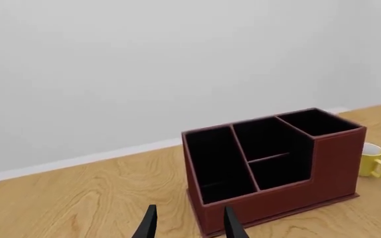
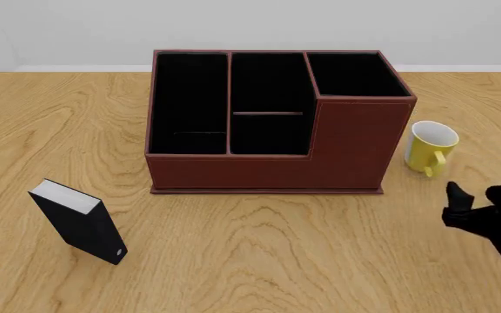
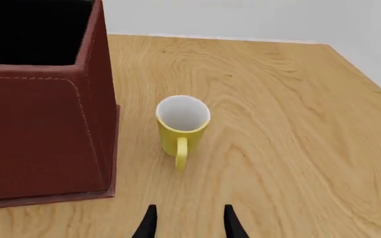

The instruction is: Pick up the yellow and white mug and place it to the right of the caddy.

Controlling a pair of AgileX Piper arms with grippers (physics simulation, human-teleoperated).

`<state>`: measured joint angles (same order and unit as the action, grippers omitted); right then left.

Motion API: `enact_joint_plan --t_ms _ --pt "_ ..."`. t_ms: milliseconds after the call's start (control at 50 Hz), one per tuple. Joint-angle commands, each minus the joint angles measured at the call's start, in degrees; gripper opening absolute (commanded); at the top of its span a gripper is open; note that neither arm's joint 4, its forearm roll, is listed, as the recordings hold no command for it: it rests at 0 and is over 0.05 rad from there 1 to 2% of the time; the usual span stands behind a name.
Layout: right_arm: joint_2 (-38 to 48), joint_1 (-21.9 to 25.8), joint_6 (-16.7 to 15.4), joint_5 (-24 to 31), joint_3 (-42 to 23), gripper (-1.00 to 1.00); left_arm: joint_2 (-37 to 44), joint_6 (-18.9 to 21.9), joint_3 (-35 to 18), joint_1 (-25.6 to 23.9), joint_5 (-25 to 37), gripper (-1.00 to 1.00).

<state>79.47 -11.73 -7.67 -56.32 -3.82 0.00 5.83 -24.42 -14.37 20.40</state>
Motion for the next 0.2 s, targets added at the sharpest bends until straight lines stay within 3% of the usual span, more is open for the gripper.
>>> enact_joint_plan --t_ms 20,60,80,100,120,160,180,200 --pt "-32.45 1.17 -0.77 24.74 3.61 1.00 0.00 -0.78 -2.00 -0.67 0.80 1.00" --pt "-41.27 1.83 -0.74 33.50 2.92 1.00 0.00 -1.14 -2.21 -0.70 0.84 1.00" --pt "-41.88 1.84 -0.74 34.18 2.84 1.00 0.00 -1.28 -2.50 -0.77 0.99 1.00" --pt "-47.81 2.13 -0.92 40.12 2.10 1.00 0.00 -1.13 -2.76 -0.81 1.13 1.00" --pt "-48.42 2.13 -0.92 40.82 2.01 1.00 0.00 -1.13 -2.76 -0.81 1.13 1.00" --pt "-59.16 3.73 -1.30 51.80 0.65 1.00 0.00 -1.83 -2.99 -1.03 0.93 1.00" --pt "-59.66 3.73 -1.30 52.38 0.58 1.00 0.00 -1.83 -2.99 -1.03 0.93 1.00" --pt "-63.42 3.42 -0.95 56.88 -0.83 1.00 0.00 -1.83 -3.29 -1.23 1.04 1.00"
